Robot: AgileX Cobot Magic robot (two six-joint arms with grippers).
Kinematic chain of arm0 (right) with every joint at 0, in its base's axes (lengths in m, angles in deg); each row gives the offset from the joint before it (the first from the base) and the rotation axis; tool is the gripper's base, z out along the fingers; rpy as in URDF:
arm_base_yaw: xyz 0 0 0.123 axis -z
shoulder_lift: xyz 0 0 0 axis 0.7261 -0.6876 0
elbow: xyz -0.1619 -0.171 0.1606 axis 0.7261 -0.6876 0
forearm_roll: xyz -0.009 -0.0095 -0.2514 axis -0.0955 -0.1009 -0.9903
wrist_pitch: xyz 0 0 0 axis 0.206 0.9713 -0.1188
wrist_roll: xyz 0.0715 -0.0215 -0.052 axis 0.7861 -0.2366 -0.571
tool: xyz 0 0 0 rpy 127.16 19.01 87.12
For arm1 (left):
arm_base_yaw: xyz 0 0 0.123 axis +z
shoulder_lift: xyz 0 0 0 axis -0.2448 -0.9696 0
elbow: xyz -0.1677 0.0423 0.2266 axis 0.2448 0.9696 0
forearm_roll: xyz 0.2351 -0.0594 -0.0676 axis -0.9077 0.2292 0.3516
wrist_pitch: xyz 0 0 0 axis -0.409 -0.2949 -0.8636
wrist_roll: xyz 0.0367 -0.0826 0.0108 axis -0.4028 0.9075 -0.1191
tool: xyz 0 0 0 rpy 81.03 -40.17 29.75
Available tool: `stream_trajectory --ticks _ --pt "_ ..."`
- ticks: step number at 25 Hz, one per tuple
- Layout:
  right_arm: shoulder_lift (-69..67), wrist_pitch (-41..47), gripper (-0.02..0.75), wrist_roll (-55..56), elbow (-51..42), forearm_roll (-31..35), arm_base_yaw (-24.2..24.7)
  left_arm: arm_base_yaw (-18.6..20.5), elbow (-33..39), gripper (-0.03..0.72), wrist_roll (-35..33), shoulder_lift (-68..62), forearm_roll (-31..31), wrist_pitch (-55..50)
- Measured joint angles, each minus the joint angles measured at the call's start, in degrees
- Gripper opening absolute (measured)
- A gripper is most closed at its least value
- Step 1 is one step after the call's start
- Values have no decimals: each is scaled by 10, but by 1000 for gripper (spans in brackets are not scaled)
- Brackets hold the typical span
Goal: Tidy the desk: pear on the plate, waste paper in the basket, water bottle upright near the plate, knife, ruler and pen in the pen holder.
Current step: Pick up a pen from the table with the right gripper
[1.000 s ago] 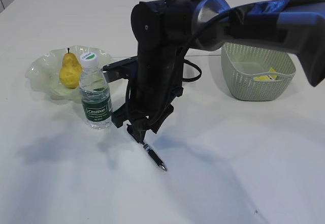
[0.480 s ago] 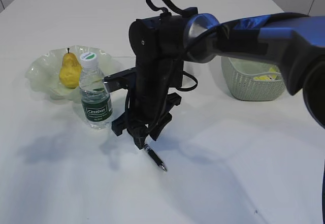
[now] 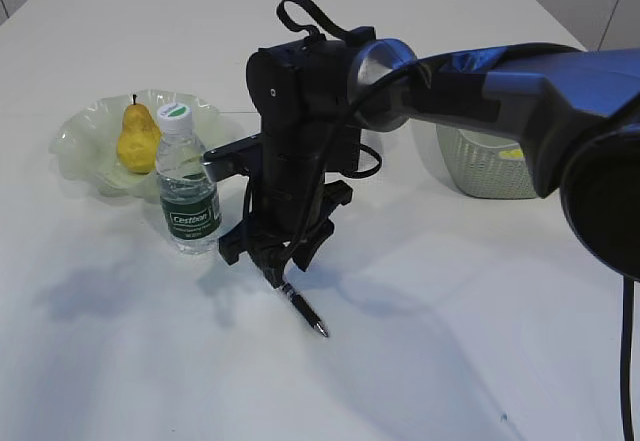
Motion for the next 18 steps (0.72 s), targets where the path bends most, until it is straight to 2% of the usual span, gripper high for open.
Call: stream_trajectory --ticks 18 --pt "-7 0 303 4 0 0 0 0 0 465 0 0 0 6"
